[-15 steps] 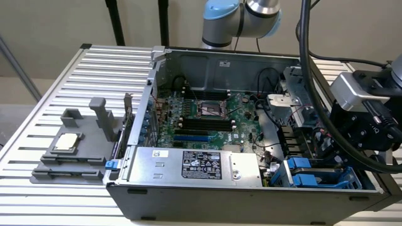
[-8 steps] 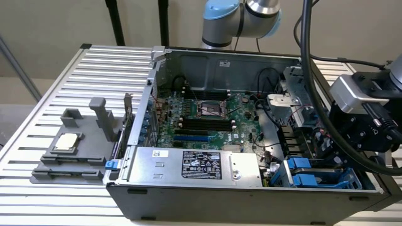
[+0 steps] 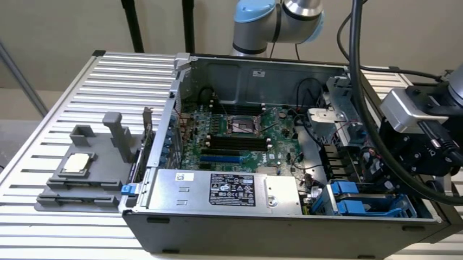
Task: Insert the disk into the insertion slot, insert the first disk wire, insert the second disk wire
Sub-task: 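Insert the first disk wire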
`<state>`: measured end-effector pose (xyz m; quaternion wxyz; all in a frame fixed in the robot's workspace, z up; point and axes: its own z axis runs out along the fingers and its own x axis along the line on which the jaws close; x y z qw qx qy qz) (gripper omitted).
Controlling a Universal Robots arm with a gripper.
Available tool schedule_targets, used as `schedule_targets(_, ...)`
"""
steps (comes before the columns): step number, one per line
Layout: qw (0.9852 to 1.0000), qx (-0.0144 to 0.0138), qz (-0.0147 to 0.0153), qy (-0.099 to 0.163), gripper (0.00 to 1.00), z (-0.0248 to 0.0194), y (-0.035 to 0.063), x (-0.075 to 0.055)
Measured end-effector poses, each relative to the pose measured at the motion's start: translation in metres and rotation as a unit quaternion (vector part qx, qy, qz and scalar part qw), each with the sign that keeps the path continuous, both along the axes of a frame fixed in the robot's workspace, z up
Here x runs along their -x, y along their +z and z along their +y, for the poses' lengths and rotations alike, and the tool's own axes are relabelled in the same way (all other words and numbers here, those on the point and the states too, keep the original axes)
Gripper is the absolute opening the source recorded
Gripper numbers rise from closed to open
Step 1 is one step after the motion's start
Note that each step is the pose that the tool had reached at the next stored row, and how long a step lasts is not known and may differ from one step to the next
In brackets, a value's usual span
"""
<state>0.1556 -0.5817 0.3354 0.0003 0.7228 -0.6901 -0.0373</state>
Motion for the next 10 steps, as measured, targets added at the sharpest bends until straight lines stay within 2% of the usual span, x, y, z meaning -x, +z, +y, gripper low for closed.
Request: schedule_targets(10, 1.0, 0.0001, -0.0002, 0.006, 0.17, -0.0004, -0.0014, -0.0015)
